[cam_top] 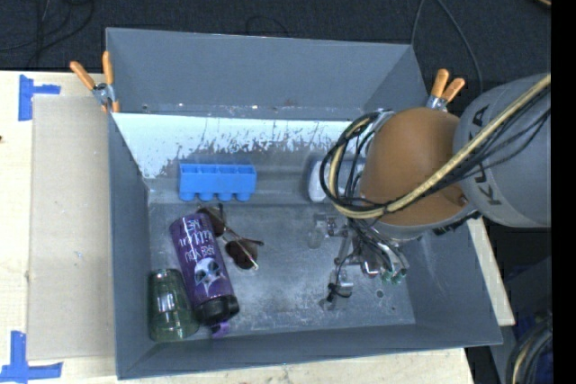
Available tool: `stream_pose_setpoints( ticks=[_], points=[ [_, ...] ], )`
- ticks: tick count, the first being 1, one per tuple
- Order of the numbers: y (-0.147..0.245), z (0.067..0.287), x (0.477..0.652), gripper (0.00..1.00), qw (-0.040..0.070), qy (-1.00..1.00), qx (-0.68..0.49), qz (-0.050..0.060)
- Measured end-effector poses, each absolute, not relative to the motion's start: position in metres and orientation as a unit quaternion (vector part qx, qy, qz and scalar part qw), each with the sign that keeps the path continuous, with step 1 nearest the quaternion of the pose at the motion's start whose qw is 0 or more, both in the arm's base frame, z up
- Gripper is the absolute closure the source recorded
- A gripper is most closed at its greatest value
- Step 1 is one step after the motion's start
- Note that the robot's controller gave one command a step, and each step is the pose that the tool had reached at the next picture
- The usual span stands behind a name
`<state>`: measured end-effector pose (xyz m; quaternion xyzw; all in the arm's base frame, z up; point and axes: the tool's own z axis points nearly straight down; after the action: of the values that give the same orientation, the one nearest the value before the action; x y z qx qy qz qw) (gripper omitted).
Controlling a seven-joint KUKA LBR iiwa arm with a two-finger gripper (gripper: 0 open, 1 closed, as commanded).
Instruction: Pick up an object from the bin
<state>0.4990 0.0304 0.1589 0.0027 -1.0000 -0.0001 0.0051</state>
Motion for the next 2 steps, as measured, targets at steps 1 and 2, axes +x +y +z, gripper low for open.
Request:
stream_pose_setpoints(
  ticks=[1,2],
  points=[
    [0.030,0.163,0.501,0.00,0.001,-1.000,0.002,0.000],
    [0.107,0.123,0.496,0.00,0.002,-0.999,0.047,0.000]
  ],
)
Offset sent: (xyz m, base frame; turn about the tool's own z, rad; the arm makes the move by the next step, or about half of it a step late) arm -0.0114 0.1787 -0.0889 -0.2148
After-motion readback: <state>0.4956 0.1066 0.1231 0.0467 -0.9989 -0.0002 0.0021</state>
